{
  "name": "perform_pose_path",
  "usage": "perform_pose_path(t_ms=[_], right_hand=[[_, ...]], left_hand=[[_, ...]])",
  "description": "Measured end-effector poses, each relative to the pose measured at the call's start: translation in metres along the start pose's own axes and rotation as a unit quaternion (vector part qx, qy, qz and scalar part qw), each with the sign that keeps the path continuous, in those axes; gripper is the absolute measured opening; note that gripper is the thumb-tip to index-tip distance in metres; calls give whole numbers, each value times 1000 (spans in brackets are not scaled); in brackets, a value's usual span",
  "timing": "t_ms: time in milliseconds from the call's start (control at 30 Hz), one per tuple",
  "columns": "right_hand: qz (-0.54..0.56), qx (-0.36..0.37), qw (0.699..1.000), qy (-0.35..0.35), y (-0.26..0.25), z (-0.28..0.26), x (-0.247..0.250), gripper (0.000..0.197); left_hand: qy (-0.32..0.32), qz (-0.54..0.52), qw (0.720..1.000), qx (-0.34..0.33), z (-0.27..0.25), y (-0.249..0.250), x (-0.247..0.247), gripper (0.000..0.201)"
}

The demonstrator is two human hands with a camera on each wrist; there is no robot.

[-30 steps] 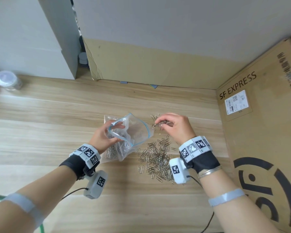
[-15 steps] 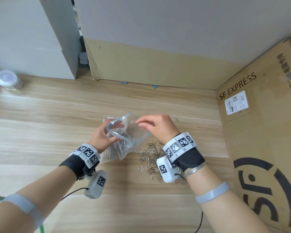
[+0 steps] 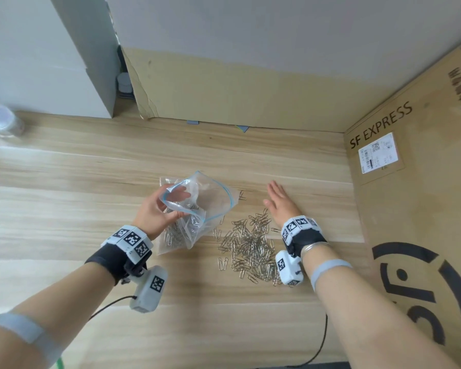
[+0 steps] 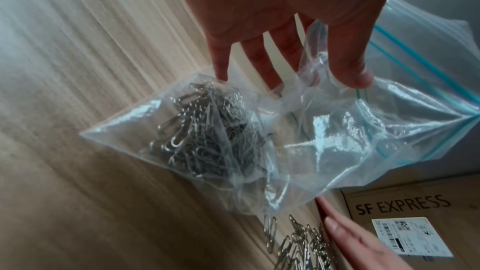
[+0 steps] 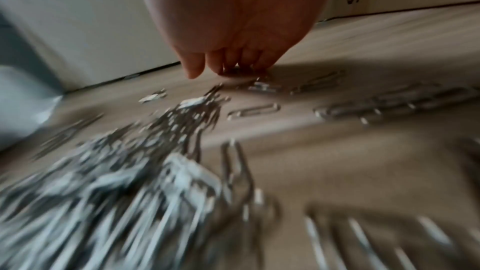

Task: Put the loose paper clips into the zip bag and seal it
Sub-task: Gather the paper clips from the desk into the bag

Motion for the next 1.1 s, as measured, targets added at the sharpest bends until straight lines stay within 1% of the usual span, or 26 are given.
perform_pose_path(t_ms=[67, 133, 200, 233, 300, 333, 367, 433, 500, 600, 633, 667, 733, 800, 867, 967, 1033, 1100], right_hand=[[-37, 22, 999, -24, -10, -17, -18, 61], [-46, 40, 997, -38, -20, -36, -33, 60], [10, 48, 999, -23, -27, -50, -35, 52], [56, 50, 997, 1, -30, -53, -29, 46], [124, 49, 989, 57, -36, -48, -12, 41], [138, 46, 987, 72, -40, -41, -6, 40], [136, 49, 986, 77, -45, -32, -3, 41], [89, 73, 991, 63, -59, -11, -5, 43], [55, 96, 993, 49, -70, 4, -9, 40], [88, 88, 990, 61, -70, 4, -8, 27], [102, 81, 990, 62, -68, -1, -9, 22], [106, 75, 990, 55, -64, -5, -12, 19], [89, 66, 993, 32, -61, -15, -20, 20], [78, 84, 993, 20, -68, -19, -21, 23], [60, 113, 992, 3, -83, -14, -23, 32], [-29, 131, 988, -74, -103, 0, -46, 41], [-52, 142, 984, -93, -109, 3, -57, 39], [-32, 157, 983, -93, -108, -5, -57, 34]], left_hand=[[-3, -8, 1000, -2, 3, 1, 0, 47], [-10, -14, 1000, -3, 4, 3, 1, 45], [-15, -19, 1000, -5, 3, 4, 6, 44], [-18, -21, 1000, -7, 2, 5, 9, 46], [-17, -19, 1000, -8, 0, 4, 14, 50], [-13, -18, 1000, -9, -1, 4, 16, 47], [-11, -16, 1000, -12, -1, 4, 17, 45], [-10, -12, 1000, -18, -1, 4, 18, 44], [-12, -15, 1000, -19, -2, 4, 18, 45], [-12, -29, 999, -15, -3, 6, 19, 63], [-13, -29, 999, -14, -3, 7, 19, 63], [-14, -27, 999, -13, -3, 7, 19, 57], [-17, -20, 1000, -14, -2, 6, 18, 44], [-17, -15, 1000, -17, -1, 5, 17, 43], [-19, -15, 1000, -15, -2, 4, 15, 42], [-21, -19, 999, -15, -2, 3, 13, 41], [-22, -20, 999, -18, -2, 4, 11, 41], [-26, -22, 999, -21, -3, 5, 8, 42]])
Point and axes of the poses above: each hand's wrist, its own z-axis towards the middle knuckle, its own x-axis out of the back of the hand, y = z × x, the point moved 9 cm from there along z, towards the middle knuckle, and after that the axes turned 10 degrees about z, right-handed, at the moved point
